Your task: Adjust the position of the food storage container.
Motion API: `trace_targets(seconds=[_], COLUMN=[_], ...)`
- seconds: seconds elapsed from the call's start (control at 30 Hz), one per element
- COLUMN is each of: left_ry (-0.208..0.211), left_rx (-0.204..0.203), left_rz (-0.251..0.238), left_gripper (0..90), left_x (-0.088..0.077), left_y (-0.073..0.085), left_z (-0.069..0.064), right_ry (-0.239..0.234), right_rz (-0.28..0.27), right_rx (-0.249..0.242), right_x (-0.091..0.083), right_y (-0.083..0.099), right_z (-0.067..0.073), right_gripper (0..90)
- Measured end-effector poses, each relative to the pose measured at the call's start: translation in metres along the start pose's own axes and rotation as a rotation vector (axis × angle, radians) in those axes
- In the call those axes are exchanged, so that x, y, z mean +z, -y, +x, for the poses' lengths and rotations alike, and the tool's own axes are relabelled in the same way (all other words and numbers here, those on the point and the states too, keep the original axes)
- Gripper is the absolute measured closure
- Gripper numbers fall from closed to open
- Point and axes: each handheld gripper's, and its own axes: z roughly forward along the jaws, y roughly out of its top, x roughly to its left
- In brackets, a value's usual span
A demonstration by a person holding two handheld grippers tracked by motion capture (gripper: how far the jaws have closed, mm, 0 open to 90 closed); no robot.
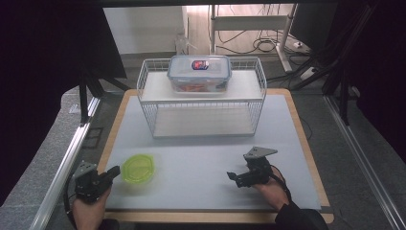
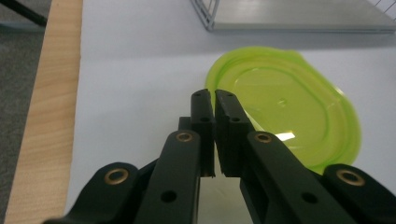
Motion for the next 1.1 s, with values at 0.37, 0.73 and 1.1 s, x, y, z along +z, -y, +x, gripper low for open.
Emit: trace_targets(seconds=[0.37, 0.73, 1.1], left_ry=[-0.024, 0.04, 0.123], left_rx=[0.033, 0.009, 0.012], left_rz=[0.056, 0.184, 0.253], left_gripper=[86.5, 86.5, 86.4], left_x=[0.009, 0.033, 0.053], left_y=[0.0, 0.002, 0.002], left_z=[-0.004, -0.001, -0.003], right_ry=[-0.001, -0.003, -0.003], right_rz=[0.002, 0.008, 0.011], right_rx=[-0.002, -0.006, -0.006], right_x=[0.001, 0.002, 0.003], right_y=[0.0, 0.0, 0.001], right_z=[0.001, 0.001, 0.002], right_gripper=[3.7, 3.7, 3.7])
